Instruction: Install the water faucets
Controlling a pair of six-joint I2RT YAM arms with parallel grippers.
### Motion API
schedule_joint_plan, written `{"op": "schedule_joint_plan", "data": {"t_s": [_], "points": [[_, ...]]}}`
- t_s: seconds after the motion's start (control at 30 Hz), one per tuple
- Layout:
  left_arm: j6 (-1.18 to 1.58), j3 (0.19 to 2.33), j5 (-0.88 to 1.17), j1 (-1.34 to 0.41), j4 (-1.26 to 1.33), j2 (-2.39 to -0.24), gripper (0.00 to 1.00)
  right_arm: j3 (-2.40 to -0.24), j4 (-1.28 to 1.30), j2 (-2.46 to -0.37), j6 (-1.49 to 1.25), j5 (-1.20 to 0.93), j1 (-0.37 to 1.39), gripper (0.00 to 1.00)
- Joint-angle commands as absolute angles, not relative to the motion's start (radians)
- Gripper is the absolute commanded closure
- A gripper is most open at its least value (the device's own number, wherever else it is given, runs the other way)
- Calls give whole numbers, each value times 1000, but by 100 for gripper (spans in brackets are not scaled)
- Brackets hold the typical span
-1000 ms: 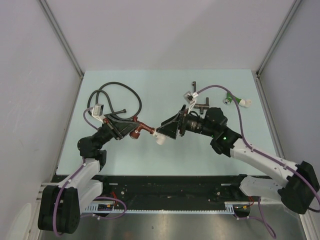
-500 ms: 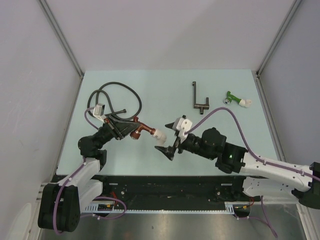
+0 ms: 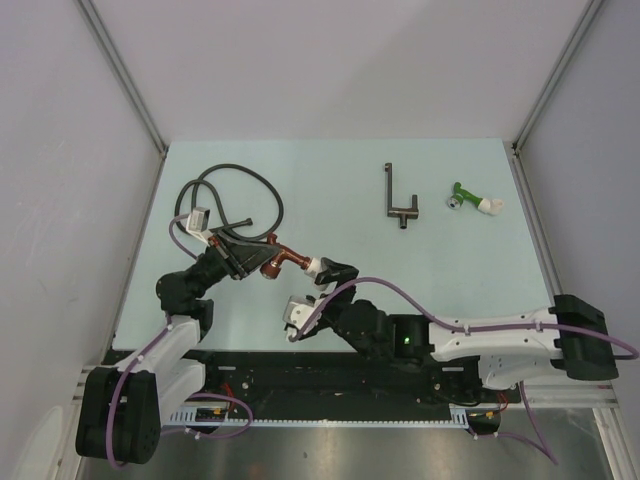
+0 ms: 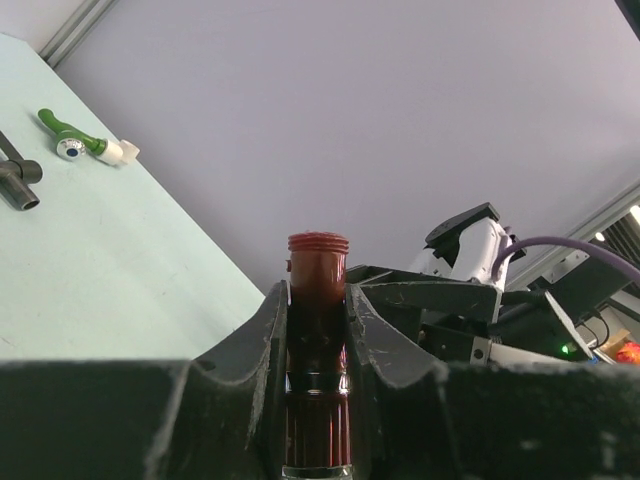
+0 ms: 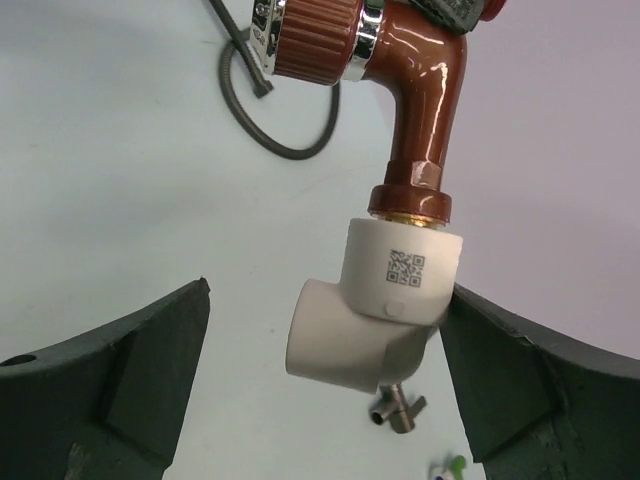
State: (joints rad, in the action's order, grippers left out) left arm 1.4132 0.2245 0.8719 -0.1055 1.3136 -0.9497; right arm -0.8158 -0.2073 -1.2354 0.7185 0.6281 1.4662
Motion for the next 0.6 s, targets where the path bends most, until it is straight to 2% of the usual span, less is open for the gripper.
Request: {"op": "schedule_joint_plan", "data": {"t_s": [0.0,0.1,0.2,0.23,0.3,0.33,0.43,0.57], "points": [[1410,236,865,-107,1729,-940,100,-825,-402,-1305,899,851,1485,2],[1411,236,865,-107,1727,-940,100,-825,-475,-1353,943,880,1485,8],[1411,238,862,-107,1729,-939,100,-825,-518,-1371,956,877,1486,22],[1411,238,864,-107,1729,-939,100,-824,-522,-1370,953,871,1485,35],[1411,238,867,-107,1729,-939,100,-825,-519,-1356,921,842,1485,53],[1411,238,867,-107,1729,-939,100,-825,-505,-1345,899,830,1483,75],[1411,238,867,-107,1729,-937,100,-833,-418,-1280,783,740,1476,100],[1411,238,865,-107,1729,-939,100,-876,-241,-1168,533,488,1383,100]]}}
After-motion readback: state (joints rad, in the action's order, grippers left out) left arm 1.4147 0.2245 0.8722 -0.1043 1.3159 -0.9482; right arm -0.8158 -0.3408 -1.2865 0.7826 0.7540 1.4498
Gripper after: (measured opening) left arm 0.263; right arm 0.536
